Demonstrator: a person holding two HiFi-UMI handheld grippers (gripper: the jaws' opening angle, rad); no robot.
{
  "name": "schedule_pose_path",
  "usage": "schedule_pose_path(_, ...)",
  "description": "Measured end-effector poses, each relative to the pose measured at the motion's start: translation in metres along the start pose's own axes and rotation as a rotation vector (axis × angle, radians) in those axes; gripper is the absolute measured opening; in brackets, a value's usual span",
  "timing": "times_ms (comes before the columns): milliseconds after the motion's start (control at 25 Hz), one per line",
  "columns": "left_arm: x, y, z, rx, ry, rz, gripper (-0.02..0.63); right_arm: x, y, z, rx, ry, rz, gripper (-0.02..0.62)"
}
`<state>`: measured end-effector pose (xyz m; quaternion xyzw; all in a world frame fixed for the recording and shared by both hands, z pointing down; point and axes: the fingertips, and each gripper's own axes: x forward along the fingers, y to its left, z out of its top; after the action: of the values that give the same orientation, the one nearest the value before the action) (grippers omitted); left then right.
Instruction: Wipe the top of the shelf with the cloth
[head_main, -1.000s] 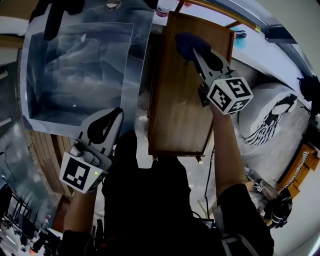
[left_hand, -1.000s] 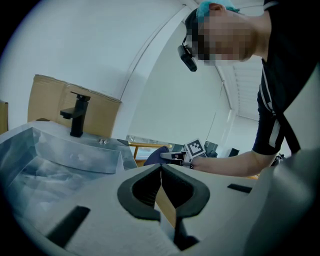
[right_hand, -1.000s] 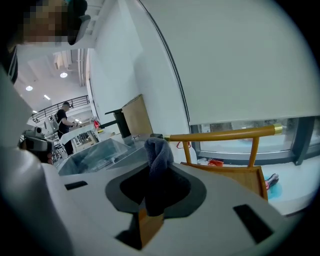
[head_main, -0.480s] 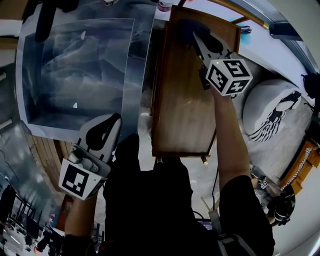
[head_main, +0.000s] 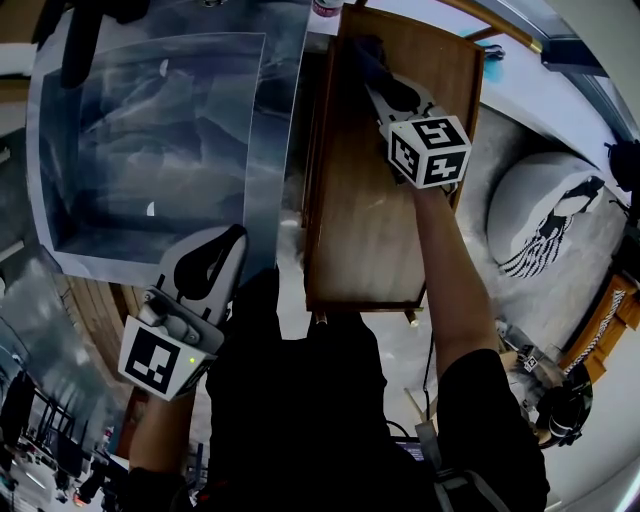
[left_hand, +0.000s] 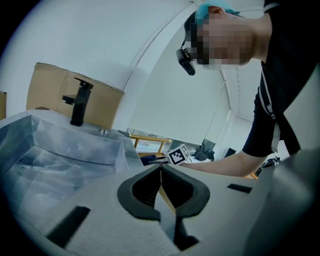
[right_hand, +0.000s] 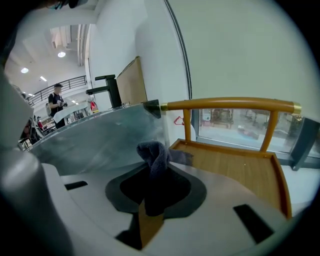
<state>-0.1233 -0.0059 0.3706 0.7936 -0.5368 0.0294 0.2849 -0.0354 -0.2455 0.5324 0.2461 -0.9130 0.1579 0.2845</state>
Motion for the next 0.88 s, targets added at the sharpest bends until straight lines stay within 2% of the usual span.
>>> schedule_pose_path(440, 0.0, -0.004, 0.002, 0.004, -0.002, -0.021, 0.023, -0.008, 0.013, -0.027, 0.029, 0.043, 0.007, 0.061)
schedule_pose_path(880, -0.008, -0.014, -0.002, 0.012, 0.002, -0.055, 0.023, -0.025, 0.044, -0.055, 0.057, 0.074, 0.02, 0.061)
